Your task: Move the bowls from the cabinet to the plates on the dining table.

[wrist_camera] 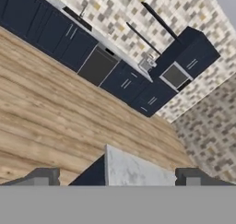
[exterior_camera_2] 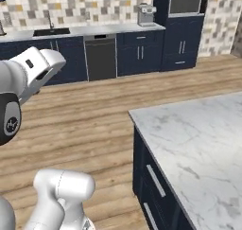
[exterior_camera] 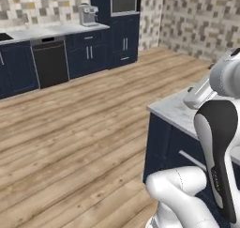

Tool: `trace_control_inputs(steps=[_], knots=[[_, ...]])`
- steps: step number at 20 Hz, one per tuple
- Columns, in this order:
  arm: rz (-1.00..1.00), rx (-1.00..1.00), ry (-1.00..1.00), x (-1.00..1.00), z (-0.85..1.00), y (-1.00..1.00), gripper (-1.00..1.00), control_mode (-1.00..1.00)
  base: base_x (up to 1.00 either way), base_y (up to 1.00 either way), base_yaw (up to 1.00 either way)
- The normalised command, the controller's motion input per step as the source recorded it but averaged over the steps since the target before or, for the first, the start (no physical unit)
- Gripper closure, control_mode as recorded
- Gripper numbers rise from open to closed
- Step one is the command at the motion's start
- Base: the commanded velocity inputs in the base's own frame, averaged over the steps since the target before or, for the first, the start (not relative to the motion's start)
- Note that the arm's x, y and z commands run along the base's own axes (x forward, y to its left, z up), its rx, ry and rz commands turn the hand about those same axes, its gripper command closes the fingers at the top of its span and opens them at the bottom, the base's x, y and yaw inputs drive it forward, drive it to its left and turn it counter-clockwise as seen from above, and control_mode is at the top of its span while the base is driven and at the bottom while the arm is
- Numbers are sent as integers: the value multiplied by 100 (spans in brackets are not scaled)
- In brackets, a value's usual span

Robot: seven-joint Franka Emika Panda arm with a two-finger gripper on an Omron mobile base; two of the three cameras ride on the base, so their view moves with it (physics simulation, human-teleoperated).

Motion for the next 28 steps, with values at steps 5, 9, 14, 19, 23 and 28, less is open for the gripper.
trace_control_inputs(steps=[5, 9, 14, 19, 23, 28], knots=[[0, 0, 0, 0, 0, 0, -100, 100, 8, 37, 36], [0, 0, 0, 0, 0, 0, -100, 100, 12, 38, 34], [0, 0, 0, 0, 0, 0, -100, 100, 17, 40, 33], [0, 0, 0, 0, 0, 0, -100, 100, 19, 40, 32], [0, 0, 0, 0, 0, 0, -100, 100, 20, 40, 32], [0, 0, 0, 0, 0, 0, -100, 100, 20, 40, 32]])
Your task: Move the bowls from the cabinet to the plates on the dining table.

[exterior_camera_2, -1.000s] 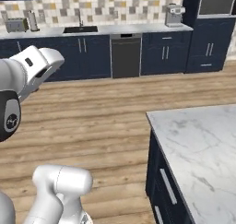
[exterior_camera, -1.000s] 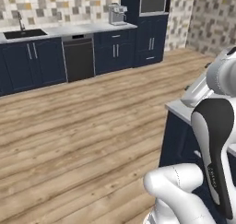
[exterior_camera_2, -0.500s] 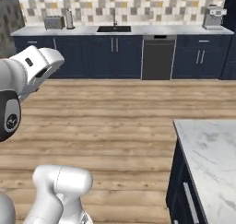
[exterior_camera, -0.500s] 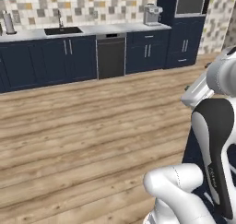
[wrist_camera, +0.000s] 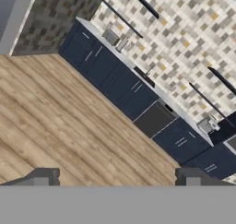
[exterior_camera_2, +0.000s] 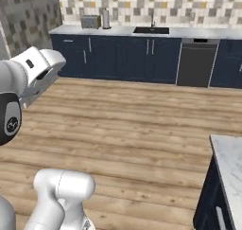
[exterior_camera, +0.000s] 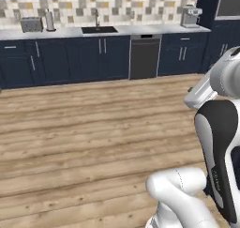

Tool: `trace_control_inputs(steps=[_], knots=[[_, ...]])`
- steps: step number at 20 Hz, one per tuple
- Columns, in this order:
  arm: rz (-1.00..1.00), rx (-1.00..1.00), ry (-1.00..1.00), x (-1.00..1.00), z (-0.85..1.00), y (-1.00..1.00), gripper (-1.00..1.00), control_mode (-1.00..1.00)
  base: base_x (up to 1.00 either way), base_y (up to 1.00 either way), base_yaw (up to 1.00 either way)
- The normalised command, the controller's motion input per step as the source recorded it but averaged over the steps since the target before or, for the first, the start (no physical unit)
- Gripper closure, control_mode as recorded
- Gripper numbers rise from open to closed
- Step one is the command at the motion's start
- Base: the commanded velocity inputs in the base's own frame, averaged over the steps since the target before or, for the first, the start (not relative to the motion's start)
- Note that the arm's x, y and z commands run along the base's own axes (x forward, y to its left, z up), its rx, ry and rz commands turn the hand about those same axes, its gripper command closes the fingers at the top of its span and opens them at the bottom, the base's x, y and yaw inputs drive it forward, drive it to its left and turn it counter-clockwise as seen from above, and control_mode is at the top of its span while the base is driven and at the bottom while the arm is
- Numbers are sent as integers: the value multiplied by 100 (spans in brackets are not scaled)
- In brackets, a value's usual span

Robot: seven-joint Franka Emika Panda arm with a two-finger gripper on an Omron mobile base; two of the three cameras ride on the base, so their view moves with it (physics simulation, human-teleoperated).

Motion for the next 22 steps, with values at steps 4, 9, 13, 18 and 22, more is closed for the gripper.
trace_control_inputs(steps=[4, 9, 13, 18, 22], knots=[[0, 0, 0, 0, 0, 0, -100, 100, 20, 40, 31], [0, 0, 0, 0, 0, 0, -100, 100, 22, 41, 30], [0, 0, 0, 0, 0, 0, -100, 100, 23, 44, 26], [0, 0, 0, 0, 0, 0, -100, 100, 22, 44, 27], [0, 0, 0, 0, 0, 0, -100, 100, 21, 43, 27]])
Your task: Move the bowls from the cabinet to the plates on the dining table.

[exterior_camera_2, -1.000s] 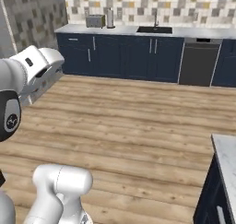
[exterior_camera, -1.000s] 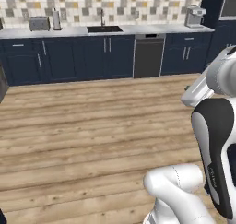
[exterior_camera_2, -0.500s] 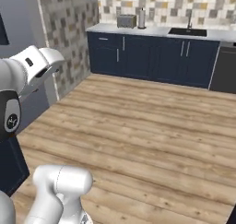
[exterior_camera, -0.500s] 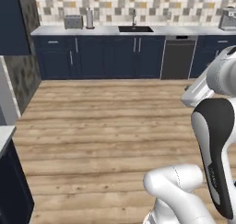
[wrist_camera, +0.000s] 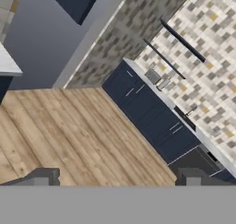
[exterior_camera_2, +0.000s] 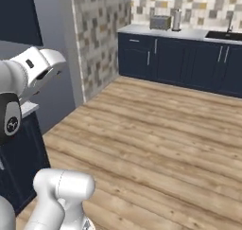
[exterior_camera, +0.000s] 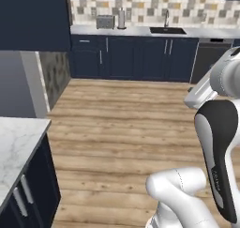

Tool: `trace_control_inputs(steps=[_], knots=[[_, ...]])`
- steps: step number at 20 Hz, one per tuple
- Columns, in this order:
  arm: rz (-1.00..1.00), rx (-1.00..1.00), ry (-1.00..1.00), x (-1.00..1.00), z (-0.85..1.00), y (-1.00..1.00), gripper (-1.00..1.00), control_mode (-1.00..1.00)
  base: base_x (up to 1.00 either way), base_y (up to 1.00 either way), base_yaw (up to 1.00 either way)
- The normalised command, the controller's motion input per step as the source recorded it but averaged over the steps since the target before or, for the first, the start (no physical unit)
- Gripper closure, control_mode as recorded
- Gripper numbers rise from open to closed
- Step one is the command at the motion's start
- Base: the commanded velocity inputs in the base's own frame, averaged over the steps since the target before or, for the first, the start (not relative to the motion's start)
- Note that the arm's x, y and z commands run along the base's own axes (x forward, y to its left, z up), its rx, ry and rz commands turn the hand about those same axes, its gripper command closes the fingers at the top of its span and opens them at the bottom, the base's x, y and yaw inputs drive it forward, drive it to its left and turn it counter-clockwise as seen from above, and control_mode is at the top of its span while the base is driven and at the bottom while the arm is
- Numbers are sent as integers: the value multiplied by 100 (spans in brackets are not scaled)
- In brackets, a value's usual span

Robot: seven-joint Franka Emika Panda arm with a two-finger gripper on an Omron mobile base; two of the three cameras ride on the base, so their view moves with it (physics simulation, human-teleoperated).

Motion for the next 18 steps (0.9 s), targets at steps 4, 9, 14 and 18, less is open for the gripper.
trace_control_inputs(steps=[4, 9, 14, 18], knots=[[0, 0, 0, 0, 0, 0, -100, 100, 20, 41, 28], [0, 0, 0, 0, 0, 0, -100, 100, 20, 40, 28], [0, 0, 0, 0, 0, 0, -100, 100, 18, 38, 30], [0, 0, 0, 0, 0, 0, -100, 100, 19, 42, 27]])
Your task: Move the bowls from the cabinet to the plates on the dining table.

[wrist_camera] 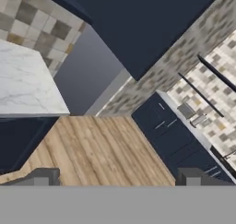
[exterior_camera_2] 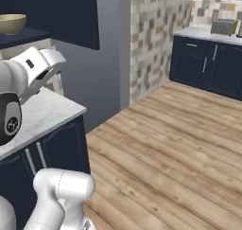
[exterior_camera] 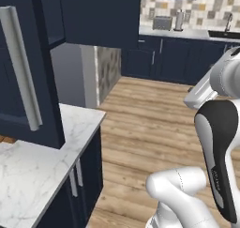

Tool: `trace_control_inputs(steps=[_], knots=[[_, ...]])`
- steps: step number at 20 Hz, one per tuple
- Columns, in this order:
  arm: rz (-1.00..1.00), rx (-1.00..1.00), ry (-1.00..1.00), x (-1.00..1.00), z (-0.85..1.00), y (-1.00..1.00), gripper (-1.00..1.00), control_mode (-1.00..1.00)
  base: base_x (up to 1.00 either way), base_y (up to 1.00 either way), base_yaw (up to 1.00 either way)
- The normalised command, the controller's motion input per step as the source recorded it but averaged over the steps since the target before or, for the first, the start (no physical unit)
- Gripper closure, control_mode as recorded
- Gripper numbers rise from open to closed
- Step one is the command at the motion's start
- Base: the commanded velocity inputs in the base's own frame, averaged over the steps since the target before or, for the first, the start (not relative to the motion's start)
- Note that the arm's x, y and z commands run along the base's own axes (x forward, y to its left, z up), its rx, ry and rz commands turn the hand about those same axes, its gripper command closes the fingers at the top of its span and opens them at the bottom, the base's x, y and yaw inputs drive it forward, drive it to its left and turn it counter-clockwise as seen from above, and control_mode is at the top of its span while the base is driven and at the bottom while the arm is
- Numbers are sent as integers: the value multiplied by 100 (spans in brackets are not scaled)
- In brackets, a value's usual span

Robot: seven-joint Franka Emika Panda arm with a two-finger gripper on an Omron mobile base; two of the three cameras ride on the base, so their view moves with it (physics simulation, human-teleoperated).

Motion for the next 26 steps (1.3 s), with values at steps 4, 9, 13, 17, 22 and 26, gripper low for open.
trace_control_inputs(steps=[4, 9, 13, 17, 22, 26], knots=[[0, 0, 0, 0, 0, 0, -100, 100, 10, 32, 33], [0, 0, 0, 0, 0, 0, -100, 100, 22, 4, 39], [0, 0, 0, 0, 0, 0, -100, 100, 46, 0, 39], [0, 0, 0, 0, 0, 0, -100, 100, 63, -4, 37], [0, 0, 0, 0, 0, 0, -100, 100, 68, -10, 35], [0, 0, 0, 0, 0, 0, -100, 100, 71, -3, 33]])
